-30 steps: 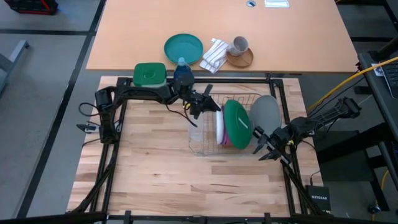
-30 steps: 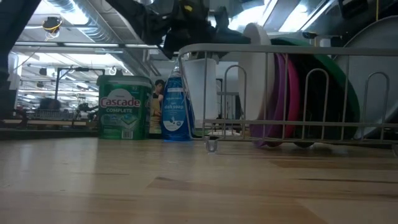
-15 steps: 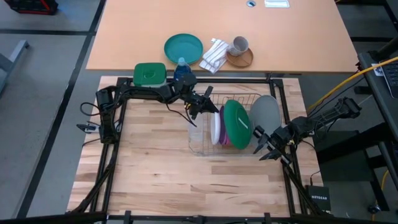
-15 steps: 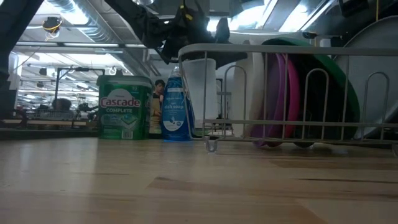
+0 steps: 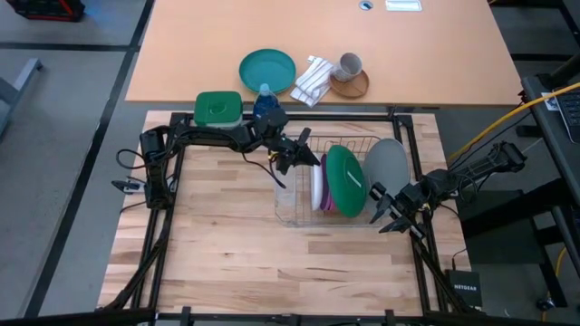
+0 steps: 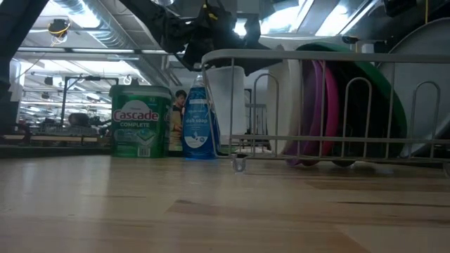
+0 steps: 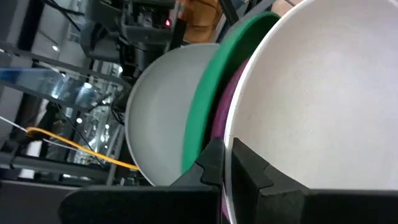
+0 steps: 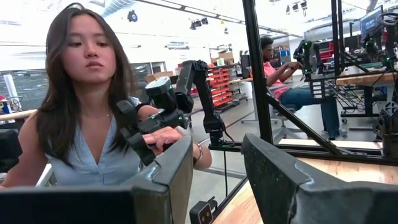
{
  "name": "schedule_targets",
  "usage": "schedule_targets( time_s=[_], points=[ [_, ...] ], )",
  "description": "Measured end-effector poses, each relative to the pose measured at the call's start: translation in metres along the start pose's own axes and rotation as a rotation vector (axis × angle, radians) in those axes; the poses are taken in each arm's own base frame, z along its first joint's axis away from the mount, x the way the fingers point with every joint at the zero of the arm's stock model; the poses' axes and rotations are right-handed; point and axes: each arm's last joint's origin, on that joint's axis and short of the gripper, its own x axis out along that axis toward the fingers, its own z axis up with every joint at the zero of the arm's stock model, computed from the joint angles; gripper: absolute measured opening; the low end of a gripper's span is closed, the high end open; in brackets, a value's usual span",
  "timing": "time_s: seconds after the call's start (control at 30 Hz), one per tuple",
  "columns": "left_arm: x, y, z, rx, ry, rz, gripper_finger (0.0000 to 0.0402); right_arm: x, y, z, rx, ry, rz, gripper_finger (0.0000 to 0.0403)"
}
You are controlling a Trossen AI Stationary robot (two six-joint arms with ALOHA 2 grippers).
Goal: Sort dishes
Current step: Put the white plate into the dish rack, then adjust the green plate on the dish rack
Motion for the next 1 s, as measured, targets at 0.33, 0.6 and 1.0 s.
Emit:
schedule_targets(
  time_s=[0.33, 0.6, 1.0],
  points=[
    [0.000, -0.009, -0.001, -0.064, 0.051, -0.083, 0.0001, 0.000, 0.000, 0.000, 0.000, -0.001, 0.000, 0.0147],
    [0.004, -0.010, 0.004, -0.176, 0.054, -0.082, 0.0038, 0.000, 0.000, 0.000, 0.000, -0.001, 0.000, 0.0147],
    [0.010, -0.011, 0.011, -0.267, 0.116, -0.076, 0.0123, 0.000, 0.000, 0.001, -0.002, -0.008, 0.002, 0.0147]
  ],
)
